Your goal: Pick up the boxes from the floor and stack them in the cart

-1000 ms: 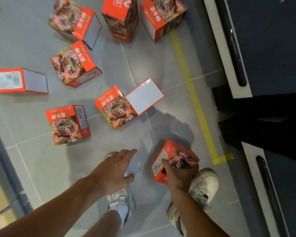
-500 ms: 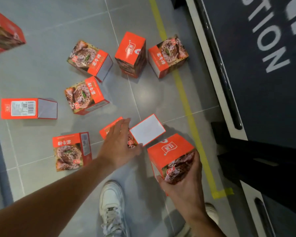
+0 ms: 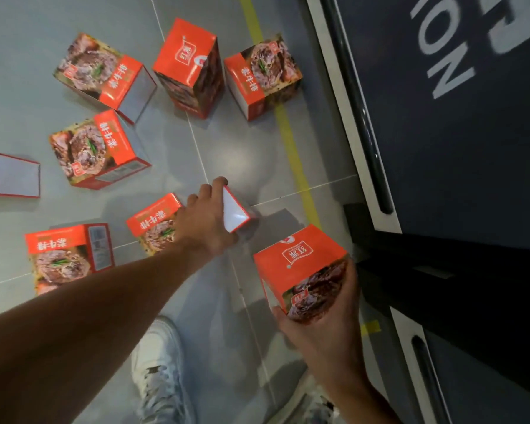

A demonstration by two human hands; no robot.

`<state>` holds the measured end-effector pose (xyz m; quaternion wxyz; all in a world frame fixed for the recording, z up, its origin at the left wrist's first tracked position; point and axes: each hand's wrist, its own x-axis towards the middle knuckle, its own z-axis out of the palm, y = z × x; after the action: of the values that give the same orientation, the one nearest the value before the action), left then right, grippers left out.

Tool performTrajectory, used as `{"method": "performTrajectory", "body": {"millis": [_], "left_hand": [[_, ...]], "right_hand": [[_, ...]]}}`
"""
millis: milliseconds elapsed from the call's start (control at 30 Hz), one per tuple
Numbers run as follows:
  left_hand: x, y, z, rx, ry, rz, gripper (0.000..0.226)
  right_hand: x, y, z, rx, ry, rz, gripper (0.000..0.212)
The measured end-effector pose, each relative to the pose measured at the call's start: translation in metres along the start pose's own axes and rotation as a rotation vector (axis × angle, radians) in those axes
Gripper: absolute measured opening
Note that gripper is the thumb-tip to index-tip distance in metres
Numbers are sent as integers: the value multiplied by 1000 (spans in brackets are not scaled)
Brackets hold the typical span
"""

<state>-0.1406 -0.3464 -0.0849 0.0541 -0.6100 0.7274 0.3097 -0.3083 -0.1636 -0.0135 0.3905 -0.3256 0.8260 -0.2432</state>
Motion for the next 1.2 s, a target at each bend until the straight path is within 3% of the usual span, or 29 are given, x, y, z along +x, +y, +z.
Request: {"method": "performTrajectory", "body": {"millis": [133, 300, 500, 800, 1000, 1200], "left_hand": [[-51, 0, -78, -397, 28, -6, 102], [-132, 0, -217, -672, 87, -25, 99], [-231, 23, -417, -747, 279, -55, 96], [-359, 63, -671, -884, 571, 75, 99], [-435, 75, -773, -859, 762, 199, 94], [-497, 97, -814, -829, 986, 225, 93]], "right_hand": [[-22, -38, -25, 19, 29, -3, 133], [-60, -143, -74, 63, -11, -62, 135], [-120, -311, -148, 126, -54, -215, 137], [-228, -554, -243, 94, -56, -553, 134], [-283, -648, -280, 171, -47, -715, 132], [-328, -697, -305, 264, -106, -887, 130]]}}
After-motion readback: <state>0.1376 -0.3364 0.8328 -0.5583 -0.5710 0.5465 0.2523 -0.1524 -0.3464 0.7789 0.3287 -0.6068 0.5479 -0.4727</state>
